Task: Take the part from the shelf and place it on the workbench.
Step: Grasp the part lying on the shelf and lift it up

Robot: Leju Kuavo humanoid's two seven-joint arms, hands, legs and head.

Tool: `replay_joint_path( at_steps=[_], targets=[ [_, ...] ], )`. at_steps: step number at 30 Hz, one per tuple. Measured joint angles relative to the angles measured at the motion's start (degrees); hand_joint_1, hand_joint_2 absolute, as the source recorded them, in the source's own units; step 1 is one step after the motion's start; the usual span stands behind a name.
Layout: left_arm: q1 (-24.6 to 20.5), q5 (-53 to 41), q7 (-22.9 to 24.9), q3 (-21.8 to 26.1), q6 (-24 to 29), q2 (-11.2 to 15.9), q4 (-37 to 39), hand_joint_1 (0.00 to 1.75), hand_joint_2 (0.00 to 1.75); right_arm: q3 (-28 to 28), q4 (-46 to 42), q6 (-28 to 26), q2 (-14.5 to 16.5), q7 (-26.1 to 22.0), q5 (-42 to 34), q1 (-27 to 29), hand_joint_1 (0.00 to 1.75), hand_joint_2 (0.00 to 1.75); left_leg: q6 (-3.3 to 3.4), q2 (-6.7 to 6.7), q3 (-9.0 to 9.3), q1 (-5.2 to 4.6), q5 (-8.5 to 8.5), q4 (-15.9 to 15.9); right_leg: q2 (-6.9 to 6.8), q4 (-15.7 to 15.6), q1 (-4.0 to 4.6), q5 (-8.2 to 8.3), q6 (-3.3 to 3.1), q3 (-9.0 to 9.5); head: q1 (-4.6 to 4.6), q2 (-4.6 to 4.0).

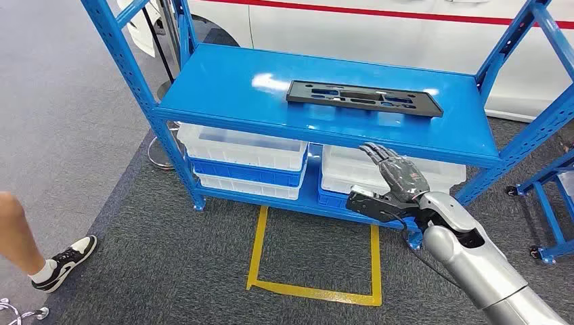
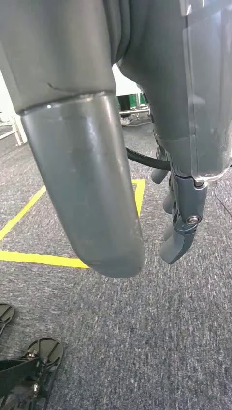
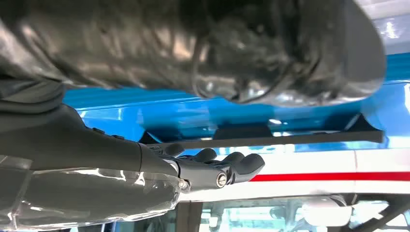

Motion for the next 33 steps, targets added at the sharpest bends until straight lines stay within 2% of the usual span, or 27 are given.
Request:
replay_joint_path(
  at_steps=[4,6,7,8,10,11,12,13,14,15,16,18,20,22,23,25,26,27,28,29,30,31,32,33],
  targets=[
    [0.0,-0.1,0.0,0.1,0.0,0.1,0.0,0.00,0.00,-0.5,-1.5,-0.3,0.1,-0.2,0.0,0.5,0.00,0.00,0.39,-0.01,-0.06,0.05,-0.21,-0.1,0.00,-0.4,0.00,-0.05,0.44,0.12,0.01,0.00],
    [0.0,-0.3,0.0,0.1,0.0,0.1,0.0,0.00,0.00,-0.9,-2.6,-0.4,0.1,-0.3,0.0,0.8,0.00,0.00,0.78,0.03,0.37,0.40,-0.08,-0.9,0.05,0.9,0.01,-0.81,0.56,-0.32,0.04,0.00],
    [0.0,-0.4,0.0,0.2,0.0,0.1,0.0,0.00,0.00,-1.1,-3.0,-0.5,0.1,-0.4,0.0,0.9,0.00,0.00,1.00,0.06,0.61,0.57,0.00,-1.2,0.12,3.1,0.07,-1.95,0.53,-1.45,0.06,0.00],
    [0.0,-0.5,0.0,0.2,0.0,0.1,0.0,0.00,0.00,-1.4,-3.3,-0.6,0.1,-0.5,0.0,1.1,0.00,0.00,1.18,0.10,0.77,0.59,0.01,-1.4,0.22,6.7,0.15,-3.50,0.41,-3.38,0.07,0.00],
    [-0.1,-0.6,0.0,0.3,0.0,0.1,0.0,0.00,0.00,-1.6,-3.5,-0.6,0.1,-0.5,0.0,1.7,0.00,0.00,1.41,0.10,0.88,0.45,-0.15,-1.4,0.42,14.8,0.37,-6.10,0.21,-8.52,0.06,0.00],
    [0.0,-0.6,0.0,0.3,-0.1,0.1,0.0,0.00,0.00,-1.7,-3.6,-0.6,0.1,-0.5,0.0,2.1,0.00,0.00,1.45,0.06,1.00,0.35,-0.30,-1.4,0.49,17.0,0.45,-5.95,0.07,-10.48,0.06,0.00],
    [0.0,-0.6,0.0,0.3,-0.1,0.1,0.0,0.00,0.00,-1.7,-3.6,-0.6,0.1,-0.6,0.0,2.5,0.00,0.00,1.44,0.01,1.16,0.28,-0.49,-1.2,0.52,17.4,0.53,-4.68,-0.13,-11.50,0.05,0.00],
    [0.0,-0.6,0.0,0.3,-0.1,0.1,0.0,0.00,0.00,-1.8,-3.7,-0.6,0.1,-0.6,0.0,2.7,0.00,0.00,1.36,-0.04,1.41,0.23,-0.76,-1.1,0.54,15.1,0.66,-2.15,-0.44,-11.27,0.05,0.00],
    [0.0,-0.6,0.0,0.3,-0.1,0.1,0.0,0.00,0.00,-1.9,-3.8,-0.6,0.1,-0.6,0.0,2.8,0.00,0.00,1.24,-0.07,1.68,0.19,-1.08,-0.9,0.54,11.3,0.85,0.79,-0.84,-10.32,0.06,0.00],
    [0.0,-0.6,0.0,0.3,-0.1,0.1,0.0,0.00,0.00,-2.1,-3.9,-0.7,0.1,-0.6,0.0,2.8,0.00,0.00,1.05,-0.09,1.87,0.08,-1.39,-0.7,0.55,7.8,1.12,2.93,-1.23,-9.25,0.05,0.00],
    [-0.1,-0.6,0.0,0.3,-0.2,0.1,0.0,0.00,0.00,-2.2,-4.0,-0.7,0.1,-0.6,0.0,2.8,0.00,0.00,0.83,-0.12,1.95,0.00,-1.63,-0.5,0.56,4.8,1.35,4.39,-1.56,-8.29,0.05,0.00],
    [-0.1,-0.6,0.0,0.4,-0.2,0.1,0.1,0.00,0.00,-2.3,-4.2,-0.7,0.1,-0.6,0.0,2.9,0.00,0.00,0.29,-0.13,1.85,-0.06,-1.75,-0.4,0.64,3.1,1.69,4.61,-1.86,-7.81,0.02,0.00],
    [-0.1,-0.6,0.0,0.4,-0.2,0.1,0.1,0.00,0.00,-2.4,-4.4,-0.7,0.1,-0.6,0.0,2.9,0.00,0.00,-0.31,-0.08,1.81,-0.03,-1.93,-0.3,0.73,2.6,1.42,4.73,-2.16,-7.62,0.02,0.00],
    [-0.1,-0.7,0.0,0.4,-0.2,0.2,0.1,0.00,0.00,-2.6,-4.6,-0.8,0.1,-0.6,0.1,2.9,0.00,0.00,-1.00,0.01,0.74,0.03,-3.48,2.1,0.66,2.0,0.93,4.85,-2.64,-7.05,-0.11,0.00],
    [-0.1,-0.8,0.0,0.4,-0.2,0.2,0.1,0.00,0.00,-2.6,-4.7,-0.8,0.1,-0.7,0.1,2.9,0.00,0.00,-1.36,0.05,-0.73,0.22,-4.93,5.1,0.58,1.8,0.81,4.82,-2.82,-6.79,-0.20,0.00],
    [-0.1,-1.0,-0.1,0.4,-0.2,0.3,0.1,0.00,0.00,-2.7,-4.8,-0.8,0.1,-0.8,0.2,3.1,0.00,0.00,-2.06,0.08,-5.01,0.74,-7.72,12.8,0.50,1.8,0.72,4.60,-3.04,-6.57,-0.28,0.00],
    [-0.1,-1.0,-0.1,0.4,-0.2,0.3,0.1,0.00,0.00,-2.7,-4.8,-0.8,0.1,-0.8,0.2,3.2,0.00,0.00,-2.37,0.09,-6.66,1.04,-7.99,15.3,0.47,1.8,0.67,4.43,-3.04,-6.43,-0.28,0.00],
    [-0.1,-1.0,-0.1,0.4,-0.2,0.3,0.1,0.00,0.00,-2.7,-4.8,-0.9,0.1,-0.8,0.3,3.3,0.00,0.00,-2.64,0.10,-7.37,1.33,-7.14,15.8,0.47,1.8,0.56,4.20,-2.95,-6.23,-0.27,0.00],
    [0.0,-1.1,-0.2,0.4,-0.2,0.3,0.1,0.00,0.00,-2.8,-4.8,-0.9,0.1,-0.8,0.3,3.4,0.00,0.00,-2.87,0.12,-6.87,1.58,-5.22,13.9,0.51,1.9,0.41,3.90,-2.78,-5.92,-0.28,0.00],
    [0.0,-1.1,-0.2,0.4,-0.2,0.3,0.1,0.00,0.00,-2.8,-4.8,-0.9,0.1,-0.9,0.3,3.4,0.00,0.00,-3.07,0.18,-5.39,1.83,-2.59,10.2,0.54,2.1,0.24,3.48,-2.49,-5.53,-0.28,0.00],
    [0.0,-1.1,-0.2,0.4,-0.2,0.3,0.1,0.00,0.00,-2.9,-4.9,-0.9,0.1,-0.9,0.3,3.4,0.00,0.00,-3.26,0.21,-3.66,1.91,-0.77,6.5,0.58,2.2,0.16,3.05,-2.13,-5.21,-0.30,0.00],
    [0.0,-1.2,-0.2,0.4,-0.2,0.3,0.2,0.00,0.00,-2.9,-5.0,-0.9,0.1,-0.9,0.3,3.4,0.00,0.00,-3.21,0.20,-2.13,1.89,0.26,3.2,0.62,2.4,0.21,2.65,-1.73,-5.02,-0.33,0.00],
    [-0.1,-1.3,-0.2,0.4,-0.3,0.3,0.2,0.00,0.00,-3.0,-5.1,-0.9,0.1,-1.0,0.3,3.4,0.00,0.00,-3.01,0.19,-1.20,1.82,0.50,1.2,0.64,2.4,0.29,2.40,-1.31,-4.96,-0.35,0.00],
    [-0.1,-1.4,-0.2,0.4,-0.3,0.3,0.2,0.00,0.00,-3.1,-5.2,-0.8,0.1,-1.1,0.3,3.4,0.00,0.00,-2.67,0.14,-0.88,1.64,-0.06,0.7,0.66,2.3,0.38,2.30,-0.97,-4.97,-0.40,0.00]
  ],
)
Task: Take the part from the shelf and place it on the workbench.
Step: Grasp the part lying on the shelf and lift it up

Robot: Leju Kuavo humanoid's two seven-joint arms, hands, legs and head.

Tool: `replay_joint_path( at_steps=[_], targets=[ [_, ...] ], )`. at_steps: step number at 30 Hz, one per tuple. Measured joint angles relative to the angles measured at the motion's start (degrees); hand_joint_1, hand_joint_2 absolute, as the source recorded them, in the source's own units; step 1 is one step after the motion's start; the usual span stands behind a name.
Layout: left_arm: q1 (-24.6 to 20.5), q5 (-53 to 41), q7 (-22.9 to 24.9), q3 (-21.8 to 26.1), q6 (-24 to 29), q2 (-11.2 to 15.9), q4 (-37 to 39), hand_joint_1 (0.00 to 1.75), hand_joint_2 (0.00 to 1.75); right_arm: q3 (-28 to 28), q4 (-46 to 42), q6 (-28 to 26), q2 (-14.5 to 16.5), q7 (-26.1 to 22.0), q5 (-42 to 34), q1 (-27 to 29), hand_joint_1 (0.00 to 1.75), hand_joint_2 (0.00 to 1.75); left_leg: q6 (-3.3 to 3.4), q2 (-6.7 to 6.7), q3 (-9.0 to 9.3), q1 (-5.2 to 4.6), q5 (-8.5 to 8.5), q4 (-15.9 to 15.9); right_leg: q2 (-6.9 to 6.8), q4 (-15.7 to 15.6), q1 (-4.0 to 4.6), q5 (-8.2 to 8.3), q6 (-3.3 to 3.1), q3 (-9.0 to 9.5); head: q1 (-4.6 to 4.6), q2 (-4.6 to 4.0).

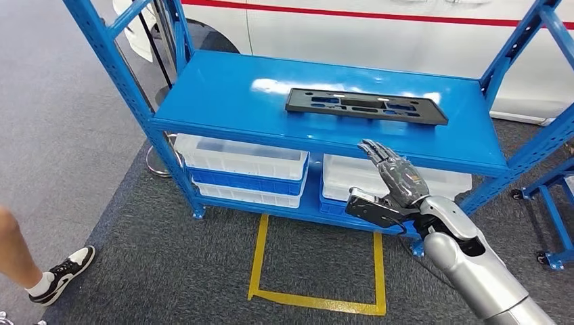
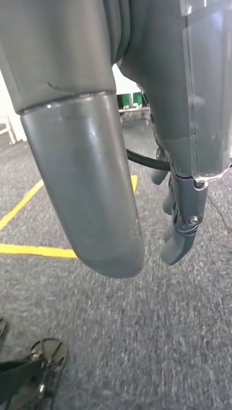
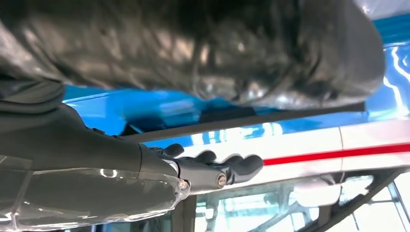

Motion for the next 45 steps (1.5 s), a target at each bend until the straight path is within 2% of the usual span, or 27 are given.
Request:
replay_joint_path(
  at_steps=[2,4,7,8,9,10,12,14,16,19,20,22,23,24,25,27,28,30,34,36,38,39,40,41,43,44,45],
  targets=[
    [-0.1,-0.2,0.0,0.0,0.0,0.0,0.0,0.00,0.00,-0.2,-0.3,0.0,0.0,-0.1,0.0,0.1,0.00,0.00,0.91,-0.04,0.27,-0.03,-0.28,-0.4,-0.01,-0.3,-0.11,-0.19,0.62,0.21,-0.01,0.00],
    [0.0,-0.3,0.0,0.0,-0.1,0.0,0.0,0.00,0.00,-0.4,-0.5,0.1,0.0,-0.2,0.0,0.0,0.00,0.00,1.74,-0.03,0.85,0.06,-0.50,-0.8,-0.03,1.7,-0.24,-1.46,0.97,-0.40,0.03,0.00],
    [0.0,-0.4,0.0,0.0,-0.2,0.0,0.0,0.00,0.00,-0.6,-0.6,0.4,-0.1,-0.3,0.0,-0.1,0.00,0.00,2.65,-0.03,1.44,-0.16,-0.97,-1.0,0.00,12.6,0.09,-5.70,0.93,-6.52,0.07,0.00],
    [0.0,-0.4,-0.1,0.0,-0.3,0.0,0.0,0.00,0.00,-0.6,-0.7,0.5,-0.1,-0.3,0.0,0.0,0.00,0.00,2.85,-0.05,1.62,-0.36,-1.15,-1.0,0.01,15.8,0.27,-6.21,0.80,-8.71,0.08,0.00],
    [0.0,-0.4,-0.1,0.0,-0.3,0.0,0.0,0.00,0.00,-0.6,-0.7,0.6,-0.1,-0.3,-0.1,0.0,0.00,0.00,3.00,-0.09,1.89,-0.59,-1.36,-1.0,0.01,16.9,0.44,-5.52,0.56,-9.97,0.08,0.00],
    [0.0,-0.4,-0.2,0.0,-0.3,0.0,0.0,0.00,0.00,-0.7,-0.7,0.7,-0.1,-0.4,-0.1,0.0,0.00,0.00,3.12,-0.14,2.27,-0.85,-1.61,-1.0,0.01,15.7,0.66,-3.62,0.16,-10.12,0.08,0.00],
    [0.0,-0.5,-0.2,0.0,-0.4,-0.1,0.0,0.00,0.00,-0.9,-0.7,0.7,-0.2,-0.5,-0.1,-0.2,0.00,0.00,3.21,-0.23,3.16,-1.27,-2.20,-1.0,0.03,8.5,1.40,1.65,-1.23,-7.75,0.07,0.00],
    [-0.1,-0.6,-0.2,0.0,-0.6,-0.1,0.1,0.00,0.00,-1.2,-0.7,0.7,-0.2,-0.5,-0.1,-0.3,0.00,0.00,3.02,-0.32,3.51,-1.52,-2.67,-1.0,-0.02,2.4,2.08,4.16,-2.37,-5.43,-0.01,0.00],
    [-0.1,-0.6,-0.2,0.0,-0.6,-0.1,0.2,0.00,0.00,-1.4,-0.8,0.7,-0.3,-0.6,-0.1,-0.5,0.00,0.00,2.56,-0.30,3.49,-1.48,-2.88,-1.1,0.01,0.8,2.37,3.87,-2.64,-4.87,-0.08,0.00],
    [-0.2,-0.6,-0.1,0.0,-0.4,0.0,0.2,0.00,0.00,-1.8,-1.3,0.5,-0.4,-0.6,-0.2,-0.3,0.00,0.00,1.64,-0.11,3.50,-1.58,-3.90,-0.1,0.10,-0.7,1.61,3.93,-2.82,-3.43,-0.18,0.00],
    [-0.2,-0.6,-0.1,0.1,-0.3,0.0,0.2,0.00,0.00,-1.9,-1.5,0.5,-0.4,-0.6,-0.3,-0.2,0.00,0.00,1.27,-0.07,2.56,-1.52,-5.00,2.0,0.06,-1.1,1.29,3.91,-2.94,-2.78,-0.26,0.00],
    [-0.2,-0.7,0.1,0.1,-0.2,0.0,0.3,0.00,0.00,-2.1,-1.6,0.3,-0.5,-0.6,-0.3,0.2,0.00,0.00,0.57,-0.05,-1.36,-0.96,-7.79,9.3,-0.06,-1.4,1.20,3.48,-3.08,-2.04,-0.42,0.00],
    [-0.2,-0.7,0.2,0.1,-0.2,0.0,0.3,0.00,0.00,-2.2,-1.6,0.3,-0.6,-0.6,-0.3,0.5,0.00,0.00,0.23,-0.04,-3.50,-0.68,-8.58,12.6,-0.08,-1.3,1.15,3.18,-3.05,-1.78,-0.41,0.00],
    [-0.1,-0.7,0.3,0.2,-0.2,0.0,0.3,0.00,0.00,-2.4,-1.6,0.3,-0.7,-0.6,-0.4,0.8,0.00,0.00,-0.08,-0.03,-4.88,-0.42,-8.26,14.2,-0.07,-1.3,1.08,2.84,-2.96,-1.48,-0.42,0.00],
    [0.0,-0.8,0.3,0.2,-0.2,0.0,0.3,0.00,0.00,-2.5,-1.6,0.2,-0.8,-0.6,-0.4,1.1,0.00,0.00,-0.35,-0.02,-5.19,-0.18,-6.70,13.6,-0.03,-1.2,0.96,2.46,-2.82,-1.13,-0.41,0.00],
    [0.1,-0.8,0.4,0.3,-0.2,0.0,0.3,0.00,0.00,-2.9,-1.6,0.2,-0.8,-0.6,-0.4,1.2,0.00,0.00,-0.71,0.06,-3.04,0.21,-1.68,7.1,0.07,-0.8,0.69,1.44,-2.29,-0.30,-0.41,0.00],
    [0.1,-0.8,0.4,0.4,-0.2,0.0,0.3,0.00,0.00,-3.0,-1.6,0.1,-0.9,-0.6,-0.4,1.2,0.00,0.00,-0.72,0.11,-1.60,0.18,-0.01,3.7,0.11,-0.6,0.69,0.91,-1.89,-0.06,-0.44,0.00],
    [0.0,-0.8,0.4,0.5,-0.2,0.0,0.4,0.00,0.00,-3.2,-1.6,0.0,-1.1,-0.7,-0.5,1.3,0.00,0.00,-0.10,0.08,0.05,-0.04,0.37,0.0,0.12,-0.2,0.83,0.24,-1.15,-0.08,-0.44,0.00],
    [-0.1,-0.8,0.4,0.6,-0.2,0.0,0.4,0.00,0.00,-3.5,-1.9,-0.1,-1.3,-0.7,-0.6,1.4,0.00,0.00,1.70,-0.06,0.93,-0.15,-0.78,-0.9,0.05,0.3,0.65,-0.69,-0.03,-0.01,-0.40,0.00],
    [0.0,-0.8,0.4,0.6,-0.2,0.0,0.4,0.00,0.00,-3.8,-2.0,-0.1,-1.5,-0.7,-0.6,1.4,0.00,0.00,2.45,-0.04,1.69,-0.06,-1.14,-1.3,0.05,5.5,0.57,-2.97,0.28,-2.59,-0.30,0.00],
    [-0.1,-0.8,0.4,0.6,-0.2,0.0,0.4,0.00,0.00,-3.9,-2.0,-0.1,-1.6,-0.7,-0.7,1.6,0.00,0.00,2.92,-0.07,2.22,-0.19,-1.67,-1.3,0.06,13.6,0.60,-5.41,0.37,-7.73,-0.28,0.00],
    [-0.1,-0.9,0.4,0.6,-0.2,0.0,0.4,0.00,0.00,-3.9,-1.9,-0.1,-1.7,-0.7,-0.7,1.7,0.00,0.00,3.02,-0.12,2.56,-0.28,-1.97,-1.3,0.06,16.0,0.61,-5.35,0.35,-9.76,-0.28,0.00],
    [-0.1,-0.9,0.4,0.6,-0.2,0.0,0.4,0.00,0.00,-4.0,-1.9,-0.1,-1.7,-0.7,-0.7,1.8,0.00,0.00,3.05,-0.17,3.02,-0.37,-2.32,-1.3,0.06,16.4,0.62,-4.09,0.25,-10.84,-0.28,0.00],
    [0.0,-1.1,0.4,0.6,-0.2,0.0,0.4,0.00,0.00,-4.2,-1.8,-0.1,-1.9,-0.7,-0.8,1.9,0.00,0.00,3.04,-0.24,3.63,-0.46,-2.73,-1.3,0.05,14.3,0.68,-1.58,0.04,-10.64,-0.28,0.00],
    [0.0,-1.3,0.4,0.6,-0.2,0.0,0.4,0.00,0.00,-5.0,-1.5,-0.1,-2.3,-0.7,-1.0,1.8,0.00,0.00,2.84,-0.37,4.90,-0.65,-3.63,-1.3,0.06,6.8,1.00,3.88,-0.66,-8.25,-0.28,0.00],
    [0.0,-1.4,0.4,0.6,-0.2,0.0,0.4,0.00,0.00,-5.5,-1.3,-0.1,-2.6,-0.7,-1.1,1.7,0.00,0.00,2.62,-0.47,5.26,-0.74,-4.00,-1.3,0.05,3.6,1.24,5.32,-1.00,-7.01,-0.28,0.00],
    [-0.1,-1.4,0.4,0.7,-0.2,0.0,0.4,0.00,0.00,-5.9,-1.0,-0.1,-2.8,-0.7,-1.2,1.6,0.00,0.00,2.37,-0.53,5.36,-0.78,-4.24,-1.2,0.04,1.8,1.45,5.68,-1.23,-6.30,-0.30,0.00]
  ],
)
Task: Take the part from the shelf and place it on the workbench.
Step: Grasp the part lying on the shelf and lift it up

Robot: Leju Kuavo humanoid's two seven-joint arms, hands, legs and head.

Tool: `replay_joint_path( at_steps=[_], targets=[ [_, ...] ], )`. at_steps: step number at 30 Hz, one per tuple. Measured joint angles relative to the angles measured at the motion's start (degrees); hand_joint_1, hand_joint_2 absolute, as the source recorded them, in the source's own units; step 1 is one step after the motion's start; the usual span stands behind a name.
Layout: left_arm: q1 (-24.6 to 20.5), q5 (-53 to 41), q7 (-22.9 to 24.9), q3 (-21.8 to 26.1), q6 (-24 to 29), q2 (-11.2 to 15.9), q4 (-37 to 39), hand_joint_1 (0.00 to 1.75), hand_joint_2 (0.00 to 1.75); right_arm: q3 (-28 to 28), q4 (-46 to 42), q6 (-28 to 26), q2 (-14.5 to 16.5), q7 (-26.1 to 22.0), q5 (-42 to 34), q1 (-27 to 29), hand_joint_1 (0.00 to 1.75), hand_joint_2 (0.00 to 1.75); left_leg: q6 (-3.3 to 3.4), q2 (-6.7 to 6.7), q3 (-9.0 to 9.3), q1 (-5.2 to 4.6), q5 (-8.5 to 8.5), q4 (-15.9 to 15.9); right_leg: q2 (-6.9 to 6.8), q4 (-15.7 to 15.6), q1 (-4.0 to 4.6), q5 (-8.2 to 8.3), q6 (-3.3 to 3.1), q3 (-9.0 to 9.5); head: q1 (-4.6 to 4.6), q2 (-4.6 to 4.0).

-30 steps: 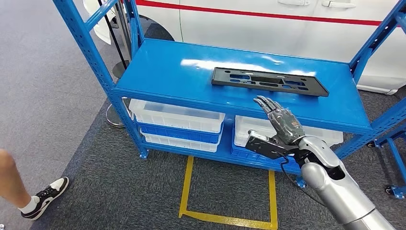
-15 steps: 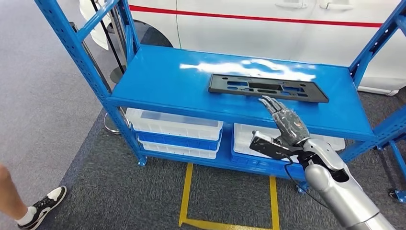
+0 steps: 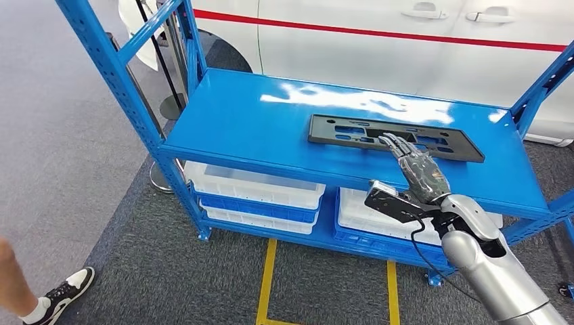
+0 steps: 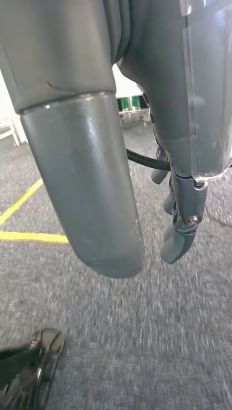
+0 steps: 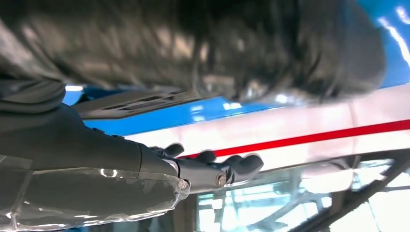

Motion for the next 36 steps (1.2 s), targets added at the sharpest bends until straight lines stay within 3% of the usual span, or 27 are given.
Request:
replay_joint_path(
  at_steps=[3,5,6,8,9,10,11,13,14,15,18,20,21,23,24,25,26,28,29,31,35,36],
  targets=[
    [-0.2,-0.1,0.0,0.1,0.0,0.0,0.0,0.00,0.00,-0.9,0.6,-0.1,-0.4,-0.1,-0.1,-0.1,0.00,0.00,-0.90,0.11,0.14,0.03,-0.47,-0.3,0.08,-1.3,0.01,-0.78,-0.37,0.73,-0.05,0.00],
    [-0.2,-0.2,0.1,0.1,0.0,0.0,0.0,0.00,0.00,-1.4,0.9,-0.3,-0.5,-0.2,-0.1,-0.1,0.00,0.00,-1.51,0.34,-0.58,0.01,-1.80,1.8,0.07,-2.1,-0.42,-0.93,-0.80,1.68,-0.10,0.00],
    [-0.3,-0.3,0.1,0.1,0.0,0.0,0.0,0.00,0.00,-1.5,1.1,-0.4,-0.5,-0.3,0.0,0.0,0.00,0.00,-1.78,0.43,-2.06,0.05,-3.08,4.7,0.01,-2.5,-0.60,-1.07,-1.03,2.20,-0.14,0.00],
    [-0.3,-0.4,0.2,0.2,0.0,0.0,0.0,0.00,0.00,-1.6,1.4,-0.6,-0.5,-0.4,0.1,0.2,0.00,0.00,-2.16,0.48,-6.69,0.18,-5.63,12.5,-0.09,-2.6,-0.57,-1.58,-1.31,2.80,-0.21,0.00],
    [-0.2,-0.5,0.3,0.2,0.0,0.1,0.0,0.00,0.00,-1.6,1.5,-0.7,-0.5,-0.4,0.2,0.4,0.00,0.00,-2.30,0.48,-8.71,0.25,-5.91,15.3,-0.11,-2.5,-0.56,-1.88,-1.33,3.09,-0.21,0.00],
    [-0.2,-0.6,0.3,0.2,0.0,0.1,0.0,0.00,0.00,-1.6,1.7,-0.7,-0.5,-0.4,0.3,0.6,0.00,0.00,-2.38,0.49,-9.79,0.32,-5.04,16.0,-0.10,-2.5,-0.57,-2.21,-1.30,3.44,-0.21,0.00],
    [-0.1,-0.7,0.3,0.2,0.0,0.1,0.0,0.00,0.00,-1.6,1.8,-0.7,-0.5,-0.3,0.5,0.8,0.00,0.00,-2.38,0.50,-9.72,0.39,-3.01,14.5,-0.07,-2.4,-0.58,-2.59,-1.22,3.87,-0.21,0.00],
    [0.0,-0.9,0.3,0.2,0.0,0.1,0.0,0.00,0.00,-1.8,2.1,-0.7,-0.5,-0.2,0.8,0.9,0.00,0.00,-2.09,0.53,-7.06,0.46,2.06,7.0,-0.01,-2.2,-0.57,-3.49,-0.92,4.83,-0.18,0.00],
    [0.0,-1.0,0.3,0.2,0.0,0.2,0.0,0.00,0.00,-1.9,2.2,-0.8,-0.5,-0.2,1.0,0.9,0.00,0.00,-1.85,0.52,-5.63,0.38,3.48,3.6,0.04,-2.0,-0.47,-3.91,-0.64,5.12,-0.17,0.00],
    [-0.1,-1.0,0.3,0.3,0.0,0.2,0.0,0.00,0.00,-2.0,2.3,-0.8,-0.5,-0.2,1.0,0.8,0.00,0.00,-1.57,0.51,-4.71,0.29,4.01,1.5,0.06,-1.9,-0.37,-4.20,-0.34,5.26,-0.16,0.00],
    [-0.2,-1.0,0.3,0.3,0.0,0.2,0.0,0.00,0.00,-2.3,2.5,-0.9,-0.5,-0.1,1.1,0.9,0.00,0.00,-0.71,0.45,-4.04,0.21,3.47,0.3,0.05,-2.2,-0.21,-4.62,0.55,5.41,-0.09,0.00],
    [-0.2,-1.1,0.3,0.3,0.0,0.2,0.0,0.00,0.00,-2.6,2.6,-0.9,-0.4,-0.1,1.1,0.8,0.00,0.00,-0.02,0.44,-3.35,0.41,3.37,-0.4,0.01,-0.6,-0.36,-5.73,1.14,4.90,0.14,0.00],
    [-0.2,-1.1,0.3,0.3,-0.1,0.2,0.0,0.00,0.00,-2.7,2.8,-0.8,-0.4,-0.1,1.1,0.6,0.00,0.00,0.31,0.46,-2.99,0.51,3.30,-0.7,0.00,1.9,-0.44,-6.93,1.40,3.60,0.25,0.00],
    [-0.3,-1.4,0.3,0.3,-0.2,0.2,0.0,0.00,0.00,-2.9,3.6,-0.6,-0.4,0.0,1.2,0.4,0.00,0.00,0.74,0.46,-2.62,0.47,2.94,-0.8,0.00,9.6,-0.53,-9.65,1.73,-0.87,0.41,0.00],
    [-0.4,-1.6,0.3,0.3,-0.3,0.2,0.0,0.00,0.00,-2.9,4.3,-0.4,-0.4,0.0,1.2,0.3,0.00,0.00,0.83,0.44,-2.42,0.44,2.70,-0.8,0.00,12.8,-0.54,-10.26,1.83,-3.09,0.41,0.00],
    [-0.4,-1.7,0.3,0.3,-0.4,0.2,0.0,0.00,0.00,-3.0,5.1,-0.3,-0.4,0.0,1.2,0.3,0.00,0.00,0.85,0.40,-2.11,0.43,2.43,-0.8,0.00,14.2,-0.55,-9.74,1.88,-4.43,0.41,0.00],
    [-0.3,-1.9,0.2,0.3,-0.5,0.2,0.0,0.00,0.00,-3.0,5.9,-0.2,-0.4,0.0,1.2,0.3,0.00,0.00,0.80,0.34,-1.65,0.42,2.10,-0.8,0.00,13.2,-0.55,-7.95,1.83,-4.64,0.41,0.00],
    [-0.3,-2.0,0.2,0.3,-0.6,0.2,0.0,0.00,0.00,-3.3,7.3,-0.1,-0.4,-0.1,1.3,0.0,0.00,0.00,0.57,0.24,-0.63,0.42,1.26,-0.7,0.00,6.1,-0.50,-2.66,1.46,-2.27,0.42,0.00],
    [-0.3,-2.1,0.1,0.4,-0.7,0.2,0.0,0.00,0.00,-3.5,8.0,0.0,-0.4,-0.2,1.5,-0.3,0.00,0.00,0.34,0.21,-0.29,0.33,0.85,-0.6,0.02,2.5,-0.33,-0.78,1.18,-0.83,0.42,0.00],
    [-0.5,-2.3,0.1,0.4,-0.7,0.2,0.0,0.00,0.00,-3.6,9.3,0.2,-0.3,-0.5,2.1,-0.9,0.00,0.00,-0.18,0.14,-0.28,0.21,0.38,-0.5,0.07,-1.2,0.01,-0.07,0.63,0.61,0.40,0.00],
    [-0.6,-2.9,0.0,0.4,-0.8,0.2,0.1,0.00,0.00,-3.7,11.0,0.5,0.7,-0.9,3.3,-1.6,0.00,1.75,-1.32,0.27,-0.21,0.11,-0.68,0.2,0.27,-2.1,-0.31,-0.88,-0.42,1.46,0.33,0.00],
    [-0.6,-3.0,0.0,0.4,-0.8,0.2,0.1,0.00,0.00,-3.7,11.3,0.6,1.1,-0.9,3.7,-1.9,0.00,1.75,-1.62,0.34,-1.04,0.12,-1.63,2.1,0.26,-2.4,-0.50,-1.04,-0.74,1.89,0.28,0.00]
  ],
)
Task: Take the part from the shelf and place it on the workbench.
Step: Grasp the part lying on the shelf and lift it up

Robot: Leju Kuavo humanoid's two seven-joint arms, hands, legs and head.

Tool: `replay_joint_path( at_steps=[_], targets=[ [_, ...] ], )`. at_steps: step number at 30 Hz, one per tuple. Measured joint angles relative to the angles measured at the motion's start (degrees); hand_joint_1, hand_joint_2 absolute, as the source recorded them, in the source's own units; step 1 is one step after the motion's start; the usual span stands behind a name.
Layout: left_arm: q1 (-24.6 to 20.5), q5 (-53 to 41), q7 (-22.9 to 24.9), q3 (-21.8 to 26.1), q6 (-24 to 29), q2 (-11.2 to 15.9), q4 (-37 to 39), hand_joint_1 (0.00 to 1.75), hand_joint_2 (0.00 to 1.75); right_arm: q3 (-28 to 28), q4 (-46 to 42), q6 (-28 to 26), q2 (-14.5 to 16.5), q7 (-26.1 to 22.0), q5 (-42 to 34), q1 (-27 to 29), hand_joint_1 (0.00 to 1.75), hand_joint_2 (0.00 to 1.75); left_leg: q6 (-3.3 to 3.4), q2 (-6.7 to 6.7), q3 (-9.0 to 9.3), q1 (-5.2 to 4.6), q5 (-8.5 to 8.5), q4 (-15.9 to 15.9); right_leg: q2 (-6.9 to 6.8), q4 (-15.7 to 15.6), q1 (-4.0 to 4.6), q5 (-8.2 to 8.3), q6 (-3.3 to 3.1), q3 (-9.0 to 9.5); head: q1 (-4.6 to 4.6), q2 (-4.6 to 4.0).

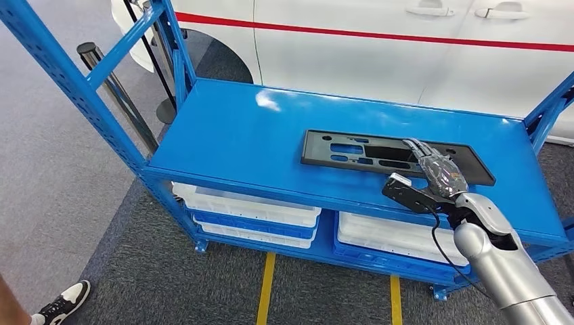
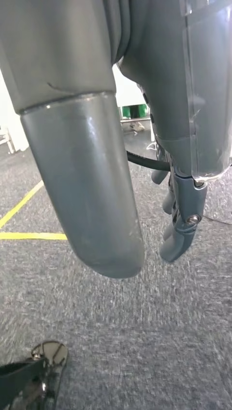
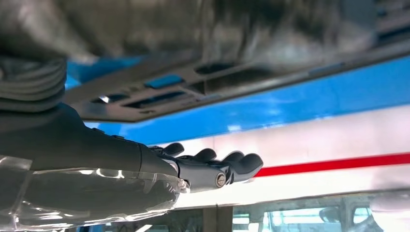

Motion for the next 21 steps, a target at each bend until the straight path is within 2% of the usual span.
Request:
replay_joint_path(
  at_steps=[1,3,4,5,6,7,8,9,10,12,15,21],
  targets=[
    [0.0,-0.2,0.0,0.0,0.0,0.0,0.0,0.00,0.00,0.0,0.4,0.2,0.5,0.0,0.4,-0.3,0.00,1.75,-0.23,0.06,-1.73,0.10,-1.36,3.3,-0.08,-0.1,-0.04,-0.22,-0.28,0.38,-0.04,0.00],
    [0.0,-0.4,-0.1,0.0,0.0,0.0,0.0,0.00,0.00,0.0,1.3,0.6,1.6,0.2,1.0,-0.8,0.00,1.75,-0.57,0.10,-6.62,0.17,-3.77,11.2,-0.17,0.0,0.02,-0.80,-0.60,0.92,-0.09,0.00],
    [0.0,-0.5,-0.1,0.0,0.0,0.0,0.0,0.00,0.00,0.0,1.8,0.8,2.2,0.3,1.3,-0.8,0.00,1.75,-0.64,0.10,-8.52,0.19,-3.82,13.6,-0.20,0.0,0.05,-1.13,-0.63,1.25,-0.08,0.00],
    [0.1,-0.5,-0.2,0.0,0.0,0.0,0.0,0.00,0.00,0.1,2.2,1.0,2.8,0.5,1.6,-0.9,0.00,1.75,-0.63,0.11,-9.35,0.19,-2.62,13.8,-0.21,0.1,0.07,-1.49,-0.60,1.64,-0.08,0.00],
    [0.1,-0.5,-0.2,0.0,0.0,0.0,0.0,0.00,0.00,0.2,2.7,1.2,3.5,0.7,2.0,-1.0,0.00,1.75,-0.53,0.12,-8.92,0.19,-0.31,11.6,-0.19,0.3,0.07,-1.91,-0.56,2.11,-0.08,0.00],
    [0.1,-0.6,-0.2,0.1,0.0,0.0,0.0,0.00,0.00,0.4,3.2,1.4,4.2,0.8,2.4,-1.2,0.00,1.75,-0.34,0.12,-7.64,0.18,2.56,7.7,-0.17,0.4,0.08,-2.37,-0.47,2.61,-0.07,0.00],
    [0.1,-0.6,-0.2,0.2,0.0,0.1,0.0,0.00,0.00,0.8,3.8,1.6,4.9,0.9,2.8,-1.5,0.00,1.75,-0.08,0.12,-6.14,0.03,4.63,3.9,-0.14,0.5,0.15,-2.81,-0.31,2.97,-0.04,0.00],
    [0.0,-0.6,-0.3,0.3,0.1,0.1,0.0,0.00,0.00,1.3,4.3,1.9,5.5,0.9,3.1,-1.8,0.00,1.75,0.20,0.12,-4.83,-0.09,5.92,0.8,-0.08,0.7,0.25,-3.13,-0.12,3.14,-0.04,0.00],
    [-0.1,-0.6,-0.3,0.5,0.2,0.1,0.0,0.00,0.00,2.0,4.8,2.2,6.0,0.9,3.4,-2.1,0.00,1.75,0.44,0.10,-4.09,-0.19,6.32,-1.1,-0.04,0.7,0.31,-3.31,0.09,3.16,-0.02,0.00],
    [-0.2,-0.4,-0.3,0.9,0.5,0.1,0.0,0.00,0.00,3.5,5.7,3.0,6.8,0.9,4.0,-2.6,0.00,1.75,0.52,0.03,-3.78,-0.23,6.11,-2.0,-0.03,0.7,0.46,-3.29,0.12,2.98,-0.01,0.00],
    [-0.1,0.0,-0.6,1.7,0.9,0.1,0.0,0.00,0.00,5.8,6.8,4.1,7.4,0.9,4.9,-3.5,0.00,1.75,0.60,-0.11,-3.82,-0.27,6.08,-2.2,-0.18,0.3,0.49,-3.34,-0.06,3.15,0.01,0.00],
    [-0.2,0.0,-1.4,2.7,0.9,0.0,0.0,0.00,0.00,9.4,9.7,2.5,9.2,3.7,8.3,-5.3,0.00,1.75,1.00,-0.13,-3.78,-0.29,5.82,-2.1,-0.22,-0.2,0.50,-3.32,0.18,3.45,0.02,0.00]
  ],
)
